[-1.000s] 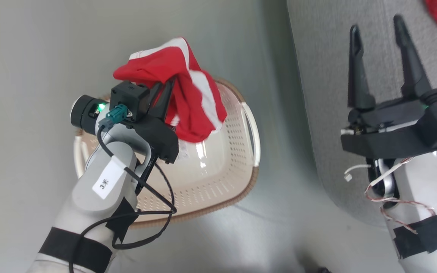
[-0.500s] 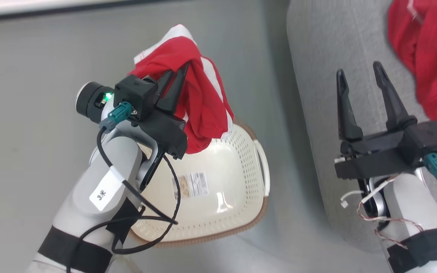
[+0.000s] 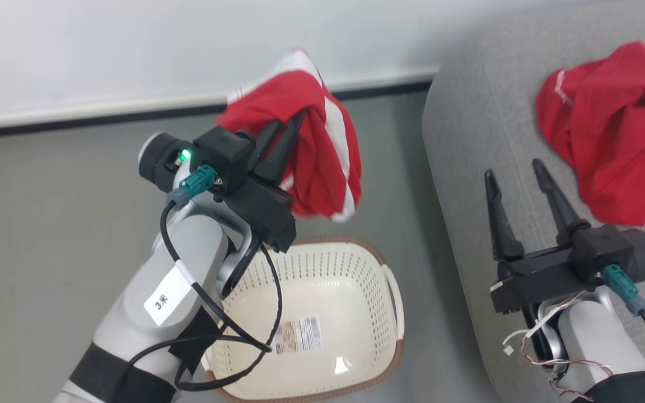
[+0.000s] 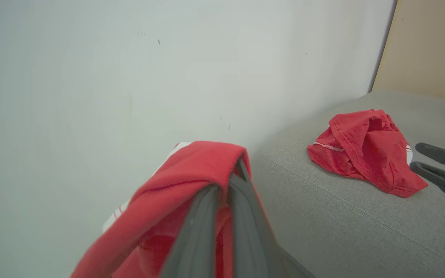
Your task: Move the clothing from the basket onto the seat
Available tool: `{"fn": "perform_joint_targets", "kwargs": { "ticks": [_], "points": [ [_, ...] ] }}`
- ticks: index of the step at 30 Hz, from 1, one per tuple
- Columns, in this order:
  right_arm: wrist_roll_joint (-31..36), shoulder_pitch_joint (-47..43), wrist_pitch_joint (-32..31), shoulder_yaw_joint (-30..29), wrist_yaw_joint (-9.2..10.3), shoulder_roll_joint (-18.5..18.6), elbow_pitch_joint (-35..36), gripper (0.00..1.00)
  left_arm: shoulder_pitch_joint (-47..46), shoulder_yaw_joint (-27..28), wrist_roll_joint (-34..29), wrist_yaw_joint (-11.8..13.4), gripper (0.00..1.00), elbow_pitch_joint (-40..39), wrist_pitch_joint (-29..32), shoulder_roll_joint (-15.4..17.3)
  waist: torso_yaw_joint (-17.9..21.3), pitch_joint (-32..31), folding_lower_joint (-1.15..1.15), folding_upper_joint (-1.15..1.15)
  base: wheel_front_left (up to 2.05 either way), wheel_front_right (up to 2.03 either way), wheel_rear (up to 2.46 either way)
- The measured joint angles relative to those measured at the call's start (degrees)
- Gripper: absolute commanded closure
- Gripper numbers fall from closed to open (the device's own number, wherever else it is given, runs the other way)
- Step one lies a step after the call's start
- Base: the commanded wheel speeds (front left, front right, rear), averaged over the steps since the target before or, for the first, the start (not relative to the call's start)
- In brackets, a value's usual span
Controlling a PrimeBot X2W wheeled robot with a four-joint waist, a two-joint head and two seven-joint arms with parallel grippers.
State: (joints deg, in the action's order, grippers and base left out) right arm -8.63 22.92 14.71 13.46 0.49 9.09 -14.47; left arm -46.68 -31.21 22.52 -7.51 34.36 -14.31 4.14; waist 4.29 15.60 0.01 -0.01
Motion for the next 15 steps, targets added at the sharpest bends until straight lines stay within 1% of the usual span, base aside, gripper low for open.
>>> {"fn": "perform_joint_targets", "kwargs": {
  "ticks": [4,8,15],
  "points": [
    [0.0,-0.4,0.0,1.0,-0.74,-0.5,-1.3,0.0,0.5,-1.2,1.9,0.0,1.0,0.6,0.0,-0.2,-0.3,-3.4,0.0,0.0,0.0,0.0,0.0],
    [0.0,-1.3,0.0,2.8,-2.13,-1.2,-2.9,0.0,1.2,-2.3,2.9,0.0,1.0,1.7,0.0,-0.7,-0.6,-6.9,0.0,0.0,0.0,0.0,0.0],
    [0.0,-3.9,0.0,7.8,-4.5,-3.8,-5.0,0.0,4.1,-4.8,5.3,0.0,1.0,3.5,0.0,-1.1,-1.0,-12.9,0.0,0.0,0.0,0.0,0.0]
  ]
}}
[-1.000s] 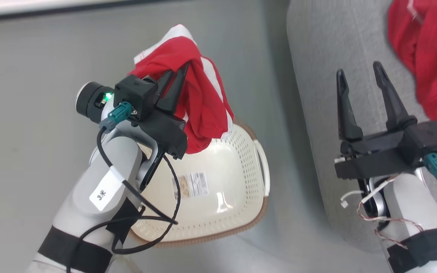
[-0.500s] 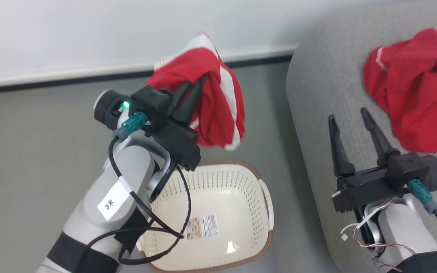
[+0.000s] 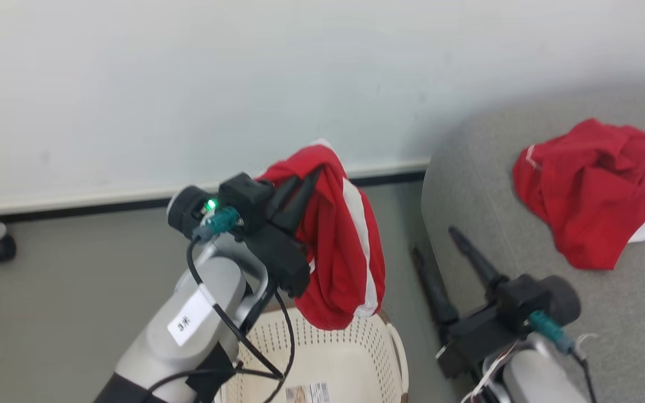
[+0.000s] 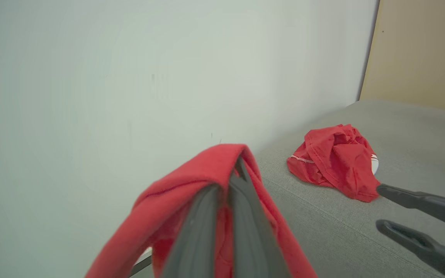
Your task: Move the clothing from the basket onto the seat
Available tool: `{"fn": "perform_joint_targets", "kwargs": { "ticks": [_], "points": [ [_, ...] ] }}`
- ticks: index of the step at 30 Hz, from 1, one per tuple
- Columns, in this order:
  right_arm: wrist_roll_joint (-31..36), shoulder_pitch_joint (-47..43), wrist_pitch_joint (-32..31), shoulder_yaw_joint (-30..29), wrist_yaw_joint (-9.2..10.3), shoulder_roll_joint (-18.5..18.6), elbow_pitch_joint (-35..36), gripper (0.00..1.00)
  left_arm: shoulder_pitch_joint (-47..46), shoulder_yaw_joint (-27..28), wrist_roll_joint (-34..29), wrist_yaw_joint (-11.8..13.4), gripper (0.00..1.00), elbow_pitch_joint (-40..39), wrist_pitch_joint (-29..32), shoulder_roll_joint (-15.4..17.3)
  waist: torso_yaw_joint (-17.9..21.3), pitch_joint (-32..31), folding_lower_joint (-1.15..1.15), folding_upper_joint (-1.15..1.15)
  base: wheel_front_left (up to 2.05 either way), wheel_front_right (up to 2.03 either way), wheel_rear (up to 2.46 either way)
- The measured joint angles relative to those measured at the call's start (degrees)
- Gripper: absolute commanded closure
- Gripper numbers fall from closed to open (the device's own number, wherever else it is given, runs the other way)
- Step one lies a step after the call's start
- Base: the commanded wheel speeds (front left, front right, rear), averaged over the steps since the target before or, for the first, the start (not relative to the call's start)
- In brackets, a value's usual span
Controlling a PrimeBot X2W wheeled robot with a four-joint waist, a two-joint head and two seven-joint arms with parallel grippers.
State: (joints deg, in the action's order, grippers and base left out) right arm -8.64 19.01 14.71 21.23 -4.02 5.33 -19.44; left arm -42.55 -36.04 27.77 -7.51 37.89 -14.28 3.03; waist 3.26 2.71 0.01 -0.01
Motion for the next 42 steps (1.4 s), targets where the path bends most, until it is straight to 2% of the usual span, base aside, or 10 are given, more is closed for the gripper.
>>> {"fn": "perform_joint_targets", "kwargs": {
  "ticks": [21,23,27,30,32,33,34,37,39,42],
  "points": [
    [-1.6,6.1,0.0,10.4,-2.55,-1.6,-14.4,0.0,2.9,-5.1,2.0,0.0,1.0,-5.4,3.4,-0.6,-3.5,-6.7,-0.01,0.01,0.0,0.0,0.0],
    [-2.0,7.0,0.0,10.7,-2.55,-1.7,-15.7,0.35,2.9,-5.3,3.3,0.0,1.0,-6.6,3.4,-0.6,-4.0,-6.6,-0.01,0.01,0.0,0.0,0.0],
    [-2.7,8.7,0.0,11.2,-2.56,-1.7,-17.5,0.51,3.0,-5.5,3.6,0.0,1.0,-7.8,3.4,-0.6,-4.5,-6.3,-0.01,0.01,0.0,0.0,0.0],
    [-5.0,9.9,0.0,13.4,-2.64,-1.6,-18.0,0.09,3.1,-5.7,3.9,0.0,1.0,-8.9,3.5,-0.6,-4.9,-6.1,-0.01,0.02,0.0,0.0,0.0],
    [-6.2,10.4,0.0,15.1,-2.85,-1.7,-18.1,0.05,3.1,-6.1,4.2,0.0,1.0,-9.6,3.6,-0.5,-5.1,-6.0,-0.01,0.01,0.0,0.0,0.0],
    [-6.7,10.8,0.0,15.6,-2.89,-1.7,-18.3,0.12,3.2,-6.3,4.4,0.0,1.0,-10.0,3.6,-0.5,-5.1,-6.0,-0.01,0.01,0.0,0.0,0.0],
    [-7.2,11.2,0.0,16.1,-2.89,-1.7,-18.5,0.43,3.2,-6.5,4.4,0.0,1.0,-10.4,3.6,-0.5,-5.2,-5.9,-0.01,0.01,0.0,0.0,0.0],
    [-9.0,12.8,0.0,17.3,-2.89,-1.7,-19.0,0.84,3.2,-6.9,4.6,0.5,1.0,-11.3,3.7,-0.6,-5.3,-5.7,-0.01,0.01,0.0,0.0,0.0],
    [-9.8,13.5,0.0,18.2,-2.9,-1.7,-19.1,1.0,3.2,-6.9,4.8,0.5,1.0,-11.5,4.0,-0.6,-5.3,-5.6,-0.01,0.01,0.0,0.0,0.0],
    [-10.9,13.9,0.0,18.9,-3.01,-1.7,-19.4,1.0,3.3,-6.7,4.9,1.0,1.0,-11.5,4.1,-0.5,-5.2,-5.4,-0.01,0.01,0.0,0.0,0.0]
  ]
}}
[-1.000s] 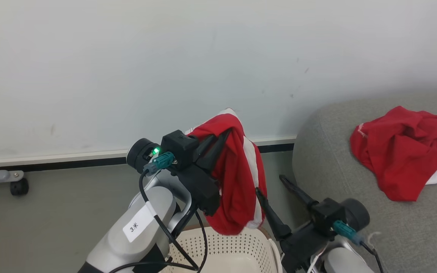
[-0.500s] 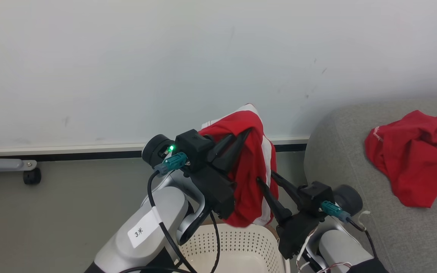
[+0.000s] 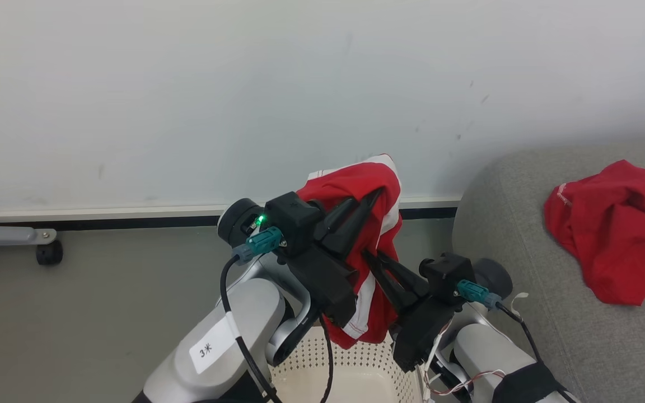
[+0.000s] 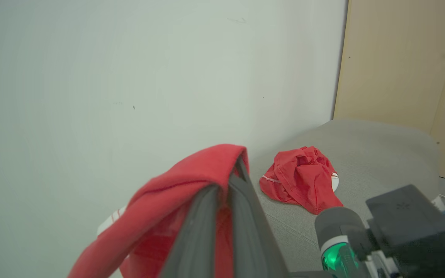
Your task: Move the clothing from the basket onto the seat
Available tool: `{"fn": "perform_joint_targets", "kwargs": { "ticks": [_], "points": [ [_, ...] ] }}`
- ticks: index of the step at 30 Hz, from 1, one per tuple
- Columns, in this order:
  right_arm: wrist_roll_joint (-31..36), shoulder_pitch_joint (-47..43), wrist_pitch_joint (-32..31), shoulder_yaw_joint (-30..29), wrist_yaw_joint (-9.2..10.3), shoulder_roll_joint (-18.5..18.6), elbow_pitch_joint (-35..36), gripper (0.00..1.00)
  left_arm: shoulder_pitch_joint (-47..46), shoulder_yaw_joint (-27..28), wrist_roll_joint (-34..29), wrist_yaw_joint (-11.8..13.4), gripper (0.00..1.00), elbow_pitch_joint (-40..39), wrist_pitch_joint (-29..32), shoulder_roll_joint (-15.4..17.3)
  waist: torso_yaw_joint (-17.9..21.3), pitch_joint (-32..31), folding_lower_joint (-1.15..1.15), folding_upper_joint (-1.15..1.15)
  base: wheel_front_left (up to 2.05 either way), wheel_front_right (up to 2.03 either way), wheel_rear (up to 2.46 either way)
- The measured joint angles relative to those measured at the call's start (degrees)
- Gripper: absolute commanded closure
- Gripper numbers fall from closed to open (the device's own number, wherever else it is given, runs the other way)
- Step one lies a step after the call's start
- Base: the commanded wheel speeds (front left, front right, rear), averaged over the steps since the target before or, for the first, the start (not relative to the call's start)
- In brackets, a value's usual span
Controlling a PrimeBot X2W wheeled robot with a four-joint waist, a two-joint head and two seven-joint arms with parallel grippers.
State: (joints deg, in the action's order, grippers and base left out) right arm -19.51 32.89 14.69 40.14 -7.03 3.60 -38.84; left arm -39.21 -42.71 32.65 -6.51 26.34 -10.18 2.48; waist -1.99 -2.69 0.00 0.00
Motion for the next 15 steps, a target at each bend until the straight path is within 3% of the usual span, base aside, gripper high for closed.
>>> {"fn": "perform_joint_targets", "kwargs": {
  "ticks": [7,10,11,12,13,15],
  "points": [
    [-1.4,1.2,0.0,-0.2,-0.02,0.0,-1.3,1.0,2.6,1.7,1.0,1.4,1.0,-0.2,0.0,0.9,1.4,0.3,0.0,0.0,0.0,0.0,0.0],
    [-1.4,1.7,0.0,-1.3,-0.03,0.0,-1.9,1.0,4.1,2.7,2.1,2.0,0.53,0.0,-0.1,2.1,2.4,0.4,0.0,0.0,0.0,0.0,0.0],
    [-1.4,1.9,0.0,-1.8,-0.02,0.0,-1.9,1.0,4.8,3.0,2.3,2.1,0.34,0.0,-0.1,2.4,2.8,0.4,0.0,0.0,0.0,0.0,0.0],
    [-1.4,1.9,0.0,-2.3,-0.03,0.2,-1.7,1.0,5.5,3.3,2.4,2.3,0.06,0.0,-0.3,2.7,3.1,0.4,0.0,0.0,0.0,0.0,0.0],
    [-1.4,1.9,0.0,-2.6,-0.03,0.4,-1.5,1.0,6.1,3.4,2.5,2.5,0.0,0.1,-0.4,2.9,3.6,0.4,0.0,0.0,0.0,0.0,0.0],
    [-1.4,1.9,0.0,-3.3,-0.03,1.4,-0.8,1.0,7.2,3.6,2.6,2.6,0.0,0.0,-0.6,3.3,4.4,0.4,0.0,0.0,0.0,0.0,0.0]
  ]
}}
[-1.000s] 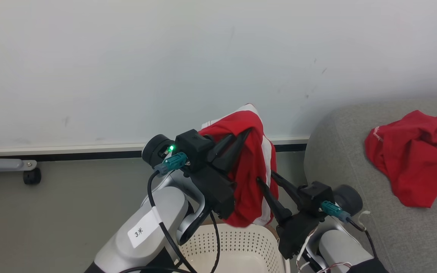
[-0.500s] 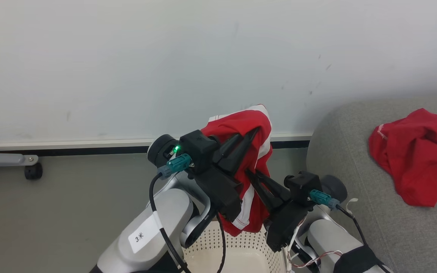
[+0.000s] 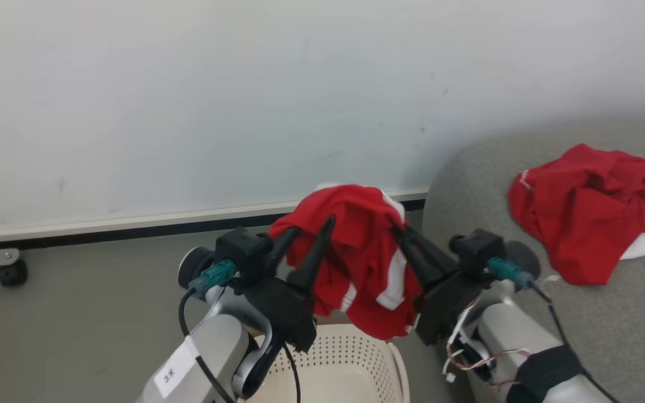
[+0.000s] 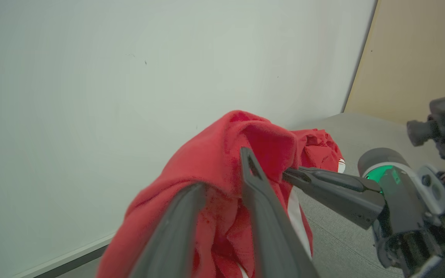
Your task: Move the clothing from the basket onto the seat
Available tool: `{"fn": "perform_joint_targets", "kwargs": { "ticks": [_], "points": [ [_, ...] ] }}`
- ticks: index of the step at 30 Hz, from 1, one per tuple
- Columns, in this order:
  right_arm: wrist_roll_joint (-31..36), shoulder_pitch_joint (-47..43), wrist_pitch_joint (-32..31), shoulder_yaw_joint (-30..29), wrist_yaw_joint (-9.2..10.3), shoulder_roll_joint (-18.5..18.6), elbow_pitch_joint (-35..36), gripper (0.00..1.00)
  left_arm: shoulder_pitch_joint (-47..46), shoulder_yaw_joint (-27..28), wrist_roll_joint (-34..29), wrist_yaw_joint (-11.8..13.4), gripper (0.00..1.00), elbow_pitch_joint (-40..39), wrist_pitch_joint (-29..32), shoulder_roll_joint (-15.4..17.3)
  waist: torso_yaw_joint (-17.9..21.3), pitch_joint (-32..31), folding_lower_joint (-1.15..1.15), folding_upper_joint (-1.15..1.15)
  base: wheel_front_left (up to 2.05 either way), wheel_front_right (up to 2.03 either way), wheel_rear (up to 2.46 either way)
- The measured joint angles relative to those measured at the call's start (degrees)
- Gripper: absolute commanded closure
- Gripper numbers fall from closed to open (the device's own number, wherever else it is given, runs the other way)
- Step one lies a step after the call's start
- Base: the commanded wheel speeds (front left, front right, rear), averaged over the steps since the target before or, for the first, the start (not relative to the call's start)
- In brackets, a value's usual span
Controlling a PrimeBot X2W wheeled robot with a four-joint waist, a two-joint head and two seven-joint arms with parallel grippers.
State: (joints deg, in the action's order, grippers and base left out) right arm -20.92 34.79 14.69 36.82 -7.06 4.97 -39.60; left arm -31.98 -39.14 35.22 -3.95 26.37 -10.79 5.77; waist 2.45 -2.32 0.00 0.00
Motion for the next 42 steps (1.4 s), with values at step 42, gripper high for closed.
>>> {"fn": "perform_joint_targets", "kwargs": {
  "ticks": [42],
  "points": [
    [1.6,-3.0,-0.9,-14.3,5.54,22.9,22.1,1.0,10.2,-5.4,-1.1,1.7,0.0,-4.6,-2.5,-1.2,20.9,4.3,0.0,0.0,0.0,0.0,0.0]
  ]
}}
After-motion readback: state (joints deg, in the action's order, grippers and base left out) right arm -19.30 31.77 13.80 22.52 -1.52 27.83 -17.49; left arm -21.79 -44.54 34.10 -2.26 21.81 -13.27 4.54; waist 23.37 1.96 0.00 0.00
